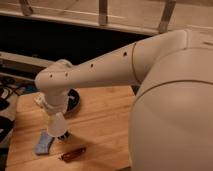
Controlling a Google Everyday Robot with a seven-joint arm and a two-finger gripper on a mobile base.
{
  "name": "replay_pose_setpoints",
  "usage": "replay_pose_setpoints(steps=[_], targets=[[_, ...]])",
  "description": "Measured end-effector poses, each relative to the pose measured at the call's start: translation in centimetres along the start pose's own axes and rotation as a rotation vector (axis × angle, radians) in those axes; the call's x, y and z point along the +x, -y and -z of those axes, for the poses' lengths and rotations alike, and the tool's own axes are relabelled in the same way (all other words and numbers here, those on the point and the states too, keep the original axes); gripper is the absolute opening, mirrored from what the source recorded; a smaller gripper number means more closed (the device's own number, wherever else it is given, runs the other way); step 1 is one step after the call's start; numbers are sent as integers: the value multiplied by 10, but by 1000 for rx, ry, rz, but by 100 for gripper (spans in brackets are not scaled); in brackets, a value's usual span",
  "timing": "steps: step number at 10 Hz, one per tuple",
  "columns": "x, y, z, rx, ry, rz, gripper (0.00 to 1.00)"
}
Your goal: Place the ceramic cup over the eraser
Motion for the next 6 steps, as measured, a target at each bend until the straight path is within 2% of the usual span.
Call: replay_pose_setpoints(steps=[6], targets=[[2,-2,-2,-1,0,-1,57]])
